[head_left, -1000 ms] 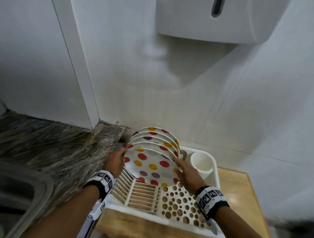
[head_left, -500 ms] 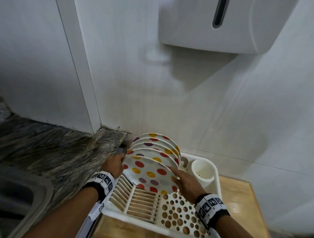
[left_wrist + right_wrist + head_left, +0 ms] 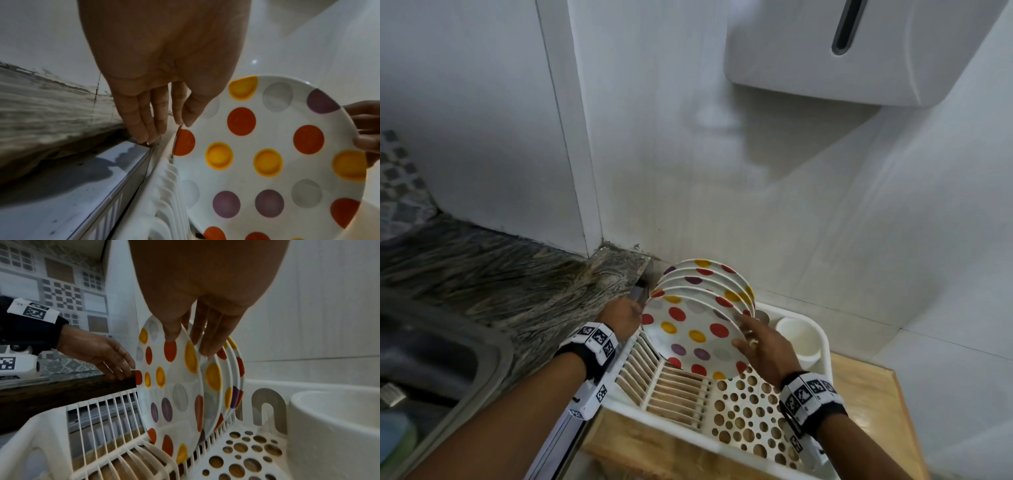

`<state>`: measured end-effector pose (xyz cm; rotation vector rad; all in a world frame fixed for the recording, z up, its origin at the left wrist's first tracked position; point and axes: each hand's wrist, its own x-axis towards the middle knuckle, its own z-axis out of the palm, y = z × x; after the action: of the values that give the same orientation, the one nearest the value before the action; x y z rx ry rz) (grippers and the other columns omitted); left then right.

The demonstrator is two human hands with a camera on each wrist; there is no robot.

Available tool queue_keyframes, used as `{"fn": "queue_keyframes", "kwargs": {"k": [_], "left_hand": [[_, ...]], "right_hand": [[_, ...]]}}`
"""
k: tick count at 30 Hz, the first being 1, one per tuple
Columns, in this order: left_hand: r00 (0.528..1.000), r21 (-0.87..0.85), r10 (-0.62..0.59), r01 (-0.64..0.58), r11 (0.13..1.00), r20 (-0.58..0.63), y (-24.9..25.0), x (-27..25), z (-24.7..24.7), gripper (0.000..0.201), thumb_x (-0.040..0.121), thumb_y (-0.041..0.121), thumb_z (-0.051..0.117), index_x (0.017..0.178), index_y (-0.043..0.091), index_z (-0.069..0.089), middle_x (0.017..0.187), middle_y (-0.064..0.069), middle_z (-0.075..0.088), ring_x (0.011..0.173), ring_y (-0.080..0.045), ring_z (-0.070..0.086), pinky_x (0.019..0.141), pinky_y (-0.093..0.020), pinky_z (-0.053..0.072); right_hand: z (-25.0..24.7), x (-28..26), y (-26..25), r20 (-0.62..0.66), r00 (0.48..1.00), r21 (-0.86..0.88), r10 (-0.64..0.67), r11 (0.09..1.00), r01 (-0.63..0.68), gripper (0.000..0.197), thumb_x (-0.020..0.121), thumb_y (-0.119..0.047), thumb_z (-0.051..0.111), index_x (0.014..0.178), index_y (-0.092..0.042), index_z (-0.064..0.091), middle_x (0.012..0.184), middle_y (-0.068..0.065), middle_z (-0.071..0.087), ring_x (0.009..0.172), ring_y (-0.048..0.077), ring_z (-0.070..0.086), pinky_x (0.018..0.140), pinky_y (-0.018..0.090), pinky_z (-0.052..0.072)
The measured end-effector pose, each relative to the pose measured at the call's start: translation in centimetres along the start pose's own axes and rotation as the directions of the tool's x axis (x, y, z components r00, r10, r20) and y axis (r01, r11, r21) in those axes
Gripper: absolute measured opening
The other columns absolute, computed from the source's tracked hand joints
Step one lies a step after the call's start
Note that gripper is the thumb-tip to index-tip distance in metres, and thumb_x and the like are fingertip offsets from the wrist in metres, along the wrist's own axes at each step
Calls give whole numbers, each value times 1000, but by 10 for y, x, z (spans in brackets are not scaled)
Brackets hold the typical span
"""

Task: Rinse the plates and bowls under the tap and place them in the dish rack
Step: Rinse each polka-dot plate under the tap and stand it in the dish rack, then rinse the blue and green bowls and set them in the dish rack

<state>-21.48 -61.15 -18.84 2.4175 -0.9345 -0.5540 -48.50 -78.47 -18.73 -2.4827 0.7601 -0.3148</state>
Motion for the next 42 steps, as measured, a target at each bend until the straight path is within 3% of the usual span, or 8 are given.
{"fn": "queue_keyframes", "kwargs": {"k": [9,18,23,27,29,32,36,42], "left_hand": [[951,-114,-73,39,993,-302,-42,-49,-71,20,86,13,56,100,13,72,101,-8,72,98,-26,65,84,-27,46],[754,-391,-455,283,876,-474,-222,-153,-174,19,83,8,62,95,20,71,91,-5,71,86,-23,63,82,-30,47],[666,-591,-652,377,713,-362,-325,-200,-191,14,70,13,75,75,23,67,70,-1,64,59,5,62,62,-20,46],[789,-761,-552,176,624,-270,-382,-210,-182,42,31,20,97,64,7,72,60,-8,66,53,-14,66,58,-27,57],[867,-634,-389,116,765,-311,-398,-212,-174,46,67,21,85,103,-3,68,94,-13,68,89,-24,66,85,-33,51],[656,-673,-744,492,552,-131,-407,-214,-159,64,75,34,79,129,13,53,129,-1,53,119,-22,52,95,-27,41],[603,-721,-794,518,461,-75,-424,-209,-140,56,81,33,74,128,12,53,130,-5,51,122,-25,49,94,-25,39],[495,-839,-868,485,245,33,-461,-203,-118,67,52,48,87,109,22,62,123,-6,62,110,-25,58,100,-42,48]], "right_hand": [[-18,57,-94,-142,938,-48,-317,948,313,41,85,-42,63,123,-41,47,106,-18,60,93,0,56,82,17,45],[111,123,-291,222,806,320,-549,822,471,34,83,-27,71,113,-34,57,95,-12,66,90,7,65,87,35,53],[202,133,-396,536,652,392,-537,842,370,43,76,-38,71,116,-35,55,94,-10,61,92,16,62,94,43,51],[266,131,-454,686,593,366,-421,905,219,43,87,-27,66,126,-25,50,109,3,59,98,20,59,64,35,54],[297,130,-476,754,525,315,-396,918,241,49,87,-29,65,132,-23,47,122,9,58,98,21,58,61,30,53],[340,131,-494,831,442,234,-338,933,273,53,88,-35,64,136,-22,45,133,8,51,101,21,56,66,29,53],[386,130,-500,864,414,165,-287,937,306,50,89,-36,62,134,-20,48,139,7,50,120,21,53,92,31,47],[433,123,-488,897,406,72,-173,965,252,43,94,-34,54,134,-17,51,138,5,51,126,22,48,97,23,38]]}}
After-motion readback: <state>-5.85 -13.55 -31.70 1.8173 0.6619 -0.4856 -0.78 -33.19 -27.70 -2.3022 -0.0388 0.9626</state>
